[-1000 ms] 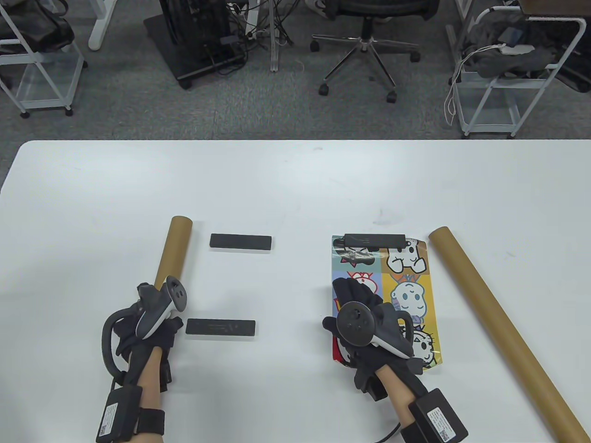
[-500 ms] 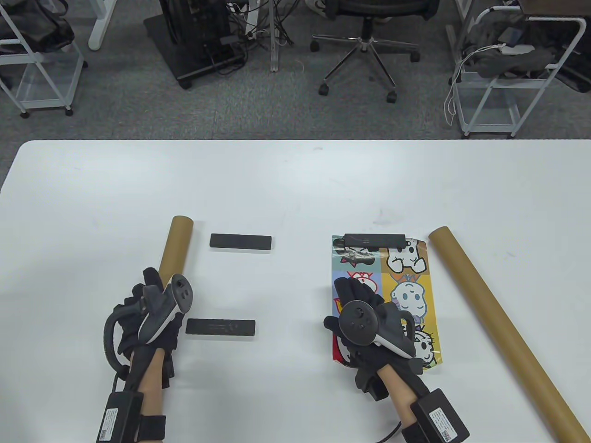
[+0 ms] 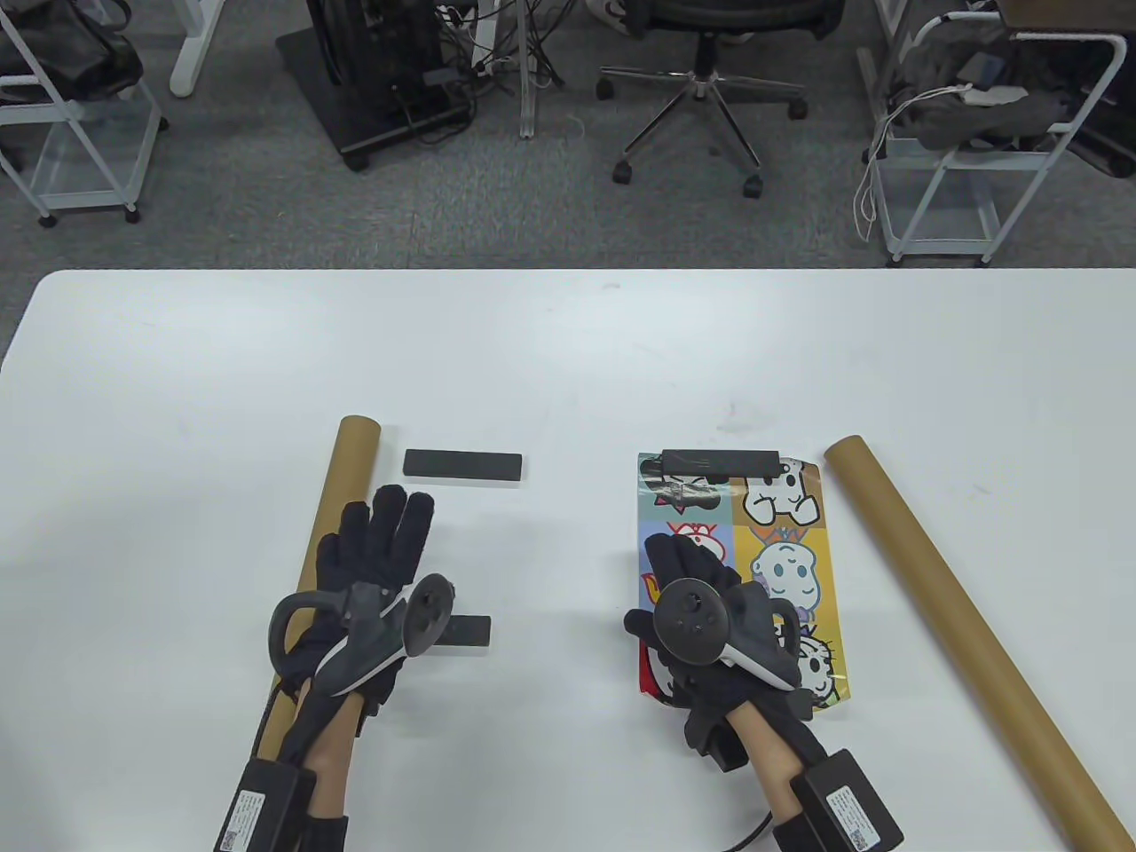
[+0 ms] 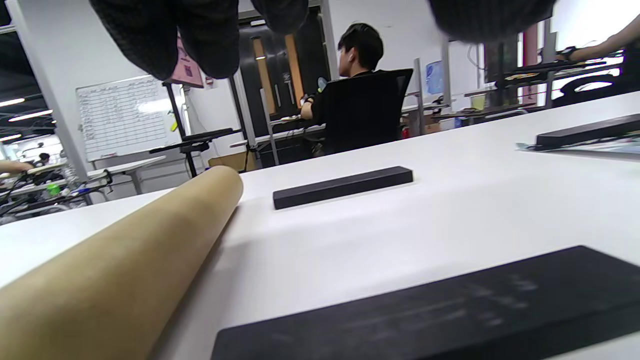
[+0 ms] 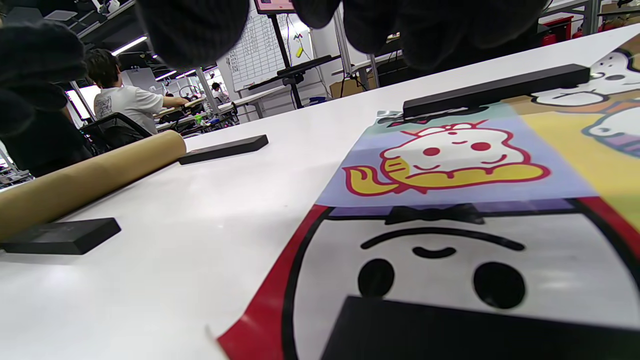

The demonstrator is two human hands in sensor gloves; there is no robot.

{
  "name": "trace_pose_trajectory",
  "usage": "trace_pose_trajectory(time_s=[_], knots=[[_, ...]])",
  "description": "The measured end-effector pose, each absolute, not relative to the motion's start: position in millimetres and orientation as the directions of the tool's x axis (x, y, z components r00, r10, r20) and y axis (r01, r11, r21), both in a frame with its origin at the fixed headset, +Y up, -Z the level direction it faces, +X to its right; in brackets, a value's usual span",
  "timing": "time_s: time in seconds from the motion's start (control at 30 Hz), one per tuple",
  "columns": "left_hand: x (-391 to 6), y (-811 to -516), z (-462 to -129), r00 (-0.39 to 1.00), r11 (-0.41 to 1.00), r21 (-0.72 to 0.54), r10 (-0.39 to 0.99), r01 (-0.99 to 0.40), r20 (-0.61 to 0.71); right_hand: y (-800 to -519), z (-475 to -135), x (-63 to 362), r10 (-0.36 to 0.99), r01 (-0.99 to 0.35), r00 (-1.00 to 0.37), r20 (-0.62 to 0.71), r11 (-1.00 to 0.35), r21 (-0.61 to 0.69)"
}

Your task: Roll up posters and store in mailing tubes

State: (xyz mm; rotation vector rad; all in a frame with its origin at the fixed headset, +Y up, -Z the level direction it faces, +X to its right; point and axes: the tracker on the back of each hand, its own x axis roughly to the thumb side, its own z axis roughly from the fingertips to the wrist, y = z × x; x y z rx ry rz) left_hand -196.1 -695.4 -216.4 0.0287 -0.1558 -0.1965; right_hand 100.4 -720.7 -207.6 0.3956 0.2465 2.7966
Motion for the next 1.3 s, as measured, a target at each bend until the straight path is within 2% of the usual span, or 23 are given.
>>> trace_pose_trajectory(time_s=[0.2, 0.37, 0.8, 1.07, 1.3], knots=[[-192, -694, -211, 0.96, 0.973, 0.042, -0.229, 0.226, 0.158, -718, -217, 115, 0.35, -0.315, -0.924, 0.156, -0.925, 0.212], [-192, -694, -210, 0.96, 0.973, 0.031, -0.23, 0.229, 0.158, -716, -227, 150, 0.336, -0.329, -0.942, 0.019, -0.931, 0.156], [-195, -691, -211, 0.961, 0.972, 0.03, -0.233, 0.231, 0.146, -718, -232, 250, 0.148, -0.181, -0.946, -0.288, -0.979, 0.092], [-195, -690, -212, 0.96, 0.97, 0.023, -0.242, 0.241, 0.142, -722, -232, 298, 0.056, -0.144, -0.905, -0.422, -0.973, 0.18], [-196, -690, -212, 0.959, 0.969, 0.013, -0.247, 0.247, 0.138, -738, -228, 319, -0.003, -0.147, -0.871, -0.491, -0.953, 0.267]])
